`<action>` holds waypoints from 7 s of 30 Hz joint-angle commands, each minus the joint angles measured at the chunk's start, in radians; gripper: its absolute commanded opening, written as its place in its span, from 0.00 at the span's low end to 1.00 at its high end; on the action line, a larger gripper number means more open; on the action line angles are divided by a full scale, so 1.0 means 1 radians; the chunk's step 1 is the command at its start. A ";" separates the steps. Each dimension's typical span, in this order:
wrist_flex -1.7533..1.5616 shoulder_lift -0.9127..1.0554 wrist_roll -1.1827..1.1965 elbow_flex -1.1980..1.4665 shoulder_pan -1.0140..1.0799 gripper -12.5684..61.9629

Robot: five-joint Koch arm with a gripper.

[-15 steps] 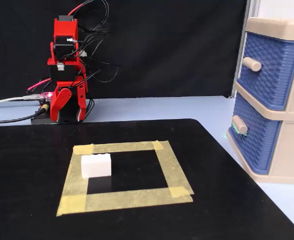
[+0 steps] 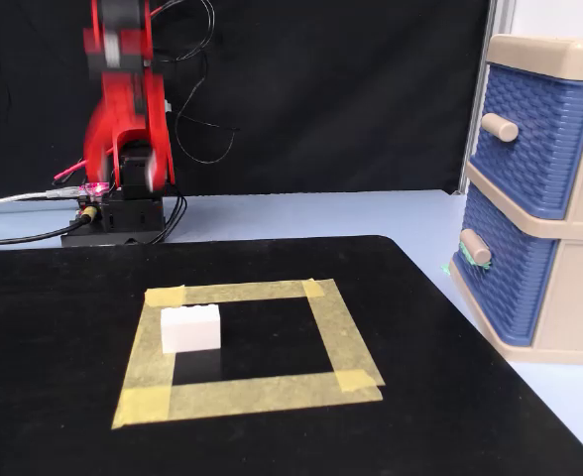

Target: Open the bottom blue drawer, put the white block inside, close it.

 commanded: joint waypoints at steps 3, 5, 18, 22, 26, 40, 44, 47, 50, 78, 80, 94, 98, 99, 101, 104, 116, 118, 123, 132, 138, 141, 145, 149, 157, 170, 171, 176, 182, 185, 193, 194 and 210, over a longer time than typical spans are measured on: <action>-0.097 -0.150 -0.391 -0.100 -0.333 0.62; -0.313 -0.230 -0.736 -0.075 -0.594 0.62; -2.738 -1.062 -1.502 0.403 -0.885 0.61; -2.861 -1.284 -1.503 0.215 -0.911 0.61; -2.752 -1.394 -1.494 0.017 -0.914 0.61; -2.560 -1.471 -1.476 -0.247 -0.973 0.54; -2.540 -1.473 -1.448 -0.239 -0.966 0.35; -2.477 -1.466 -1.447 -0.190 -0.962 0.09; -2.473 -1.402 -1.454 -0.048 -0.950 0.06; -0.336 -0.249 -0.660 -0.112 -0.621 0.61; -0.095 -0.360 -0.229 -0.336 -0.500 0.61; -0.109 -0.661 0.764 -0.528 -0.284 0.62; -0.117 -0.818 1.140 -0.666 -0.202 0.62; -0.110 -0.864 1.207 -0.701 -0.176 0.62; -0.106 -0.953 1.238 -0.742 -0.158 0.62; -0.071 -0.996 1.241 -0.752 -0.132 0.62; -0.046 -1.086 1.244 -0.704 -0.115 0.62; -0.051 -1.109 1.244 -0.704 -0.115 0.62; -0.054 -1.183 1.244 -0.696 -0.121 0.62; -0.184 -1.187 1.216 -0.638 -0.121 0.57; -0.514 -1.048 1.129 -0.466 -0.118 0.06; -0.591 -0.965 1.054 -0.365 -0.117 0.06; -0.495 -0.879 1.039 -0.383 -0.118 0.06; -0.215 -0.792 0.842 -0.664 -0.120 0.06; 0.140 -0.940 -0.202 -1.373 -0.555 0.06; 0.032 -1.368 -1.012 -1.669 -0.874 0.07; 0.032 -1.384 -1.048 -1.669 -0.876 0.07; 0.034 -1.425 -1.129 -1.667 -0.882 0.36; 0.067 -1.359 -1.129 -1.687 -0.891 0.62; 0.183 -1.190 -1.124 -1.686 -0.876 0.62; 0.362 -0.953 -0.966 -1.267 -0.672 0.62; 0.357 -0.945 -0.968 -1.197 -0.658 0.62; -0.146 -1.289 -1.161 -1.252 -0.871 0.63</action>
